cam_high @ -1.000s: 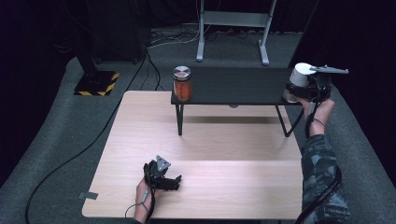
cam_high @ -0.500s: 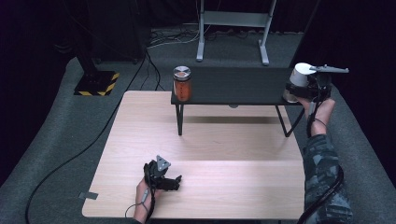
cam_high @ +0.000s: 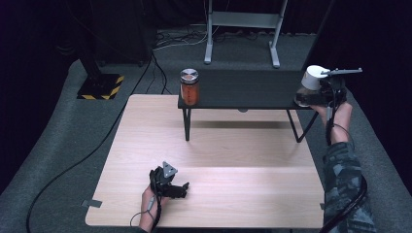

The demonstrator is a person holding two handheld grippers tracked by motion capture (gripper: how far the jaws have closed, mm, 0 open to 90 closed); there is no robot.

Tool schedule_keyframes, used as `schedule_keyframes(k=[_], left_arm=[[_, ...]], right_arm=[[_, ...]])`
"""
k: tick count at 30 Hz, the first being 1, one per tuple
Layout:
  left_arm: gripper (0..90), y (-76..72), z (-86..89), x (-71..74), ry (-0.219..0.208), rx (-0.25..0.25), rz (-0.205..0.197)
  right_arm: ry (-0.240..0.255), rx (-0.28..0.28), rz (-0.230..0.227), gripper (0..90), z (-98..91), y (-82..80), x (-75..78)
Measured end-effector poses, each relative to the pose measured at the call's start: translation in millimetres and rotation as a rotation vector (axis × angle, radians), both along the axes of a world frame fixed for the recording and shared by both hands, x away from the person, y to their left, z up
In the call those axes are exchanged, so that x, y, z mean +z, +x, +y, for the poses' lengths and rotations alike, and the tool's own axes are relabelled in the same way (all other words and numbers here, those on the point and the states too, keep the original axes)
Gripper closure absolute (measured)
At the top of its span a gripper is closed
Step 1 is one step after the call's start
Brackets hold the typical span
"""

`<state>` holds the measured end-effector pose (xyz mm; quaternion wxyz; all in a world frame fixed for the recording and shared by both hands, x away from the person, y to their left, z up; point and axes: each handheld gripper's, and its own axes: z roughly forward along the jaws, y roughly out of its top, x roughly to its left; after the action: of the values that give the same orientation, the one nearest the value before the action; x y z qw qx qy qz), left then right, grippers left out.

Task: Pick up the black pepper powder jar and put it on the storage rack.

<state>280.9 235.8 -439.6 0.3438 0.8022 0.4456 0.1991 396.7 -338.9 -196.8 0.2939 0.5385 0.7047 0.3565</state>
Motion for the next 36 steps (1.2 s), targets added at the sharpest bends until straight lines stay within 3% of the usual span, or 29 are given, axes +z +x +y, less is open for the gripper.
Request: schedule_keyframes(k=[5, 13, 17, 22, 36], left_arm=[[1.2, -0.1, -0.1, 0.0, 0.001, 0.000, -0.001], [1.2, -0.4, -0.3, -0.1, 0.002, 0.000, -0.002], [1.1, -0.7, -0.6, -0.2, 0.002, 0.001, -0.004], [1.1, -0.9, -0.7, -0.2, 0.003, 0.001, -0.005], [1.1, -1.3, -1.0, -0.2, 0.005, 0.000, -0.007]], right_arm=[[-0.020, 0.023, 0.057, 0.0, -1.5, -1.9, 4.9], [-0.038, 0.051, 0.069, 0.0, -5.0, -25.8, -3.6], [-0.053, 0.075, 0.096, 0.0, -4.7, -33.5, -9.6], [-0.058, 0.110, 0.127, 0.0, -3.3, -42.9, -24.9], [-0.047, 0.152, 0.206, 0.0, 7.3, -59.5, -90.8]])
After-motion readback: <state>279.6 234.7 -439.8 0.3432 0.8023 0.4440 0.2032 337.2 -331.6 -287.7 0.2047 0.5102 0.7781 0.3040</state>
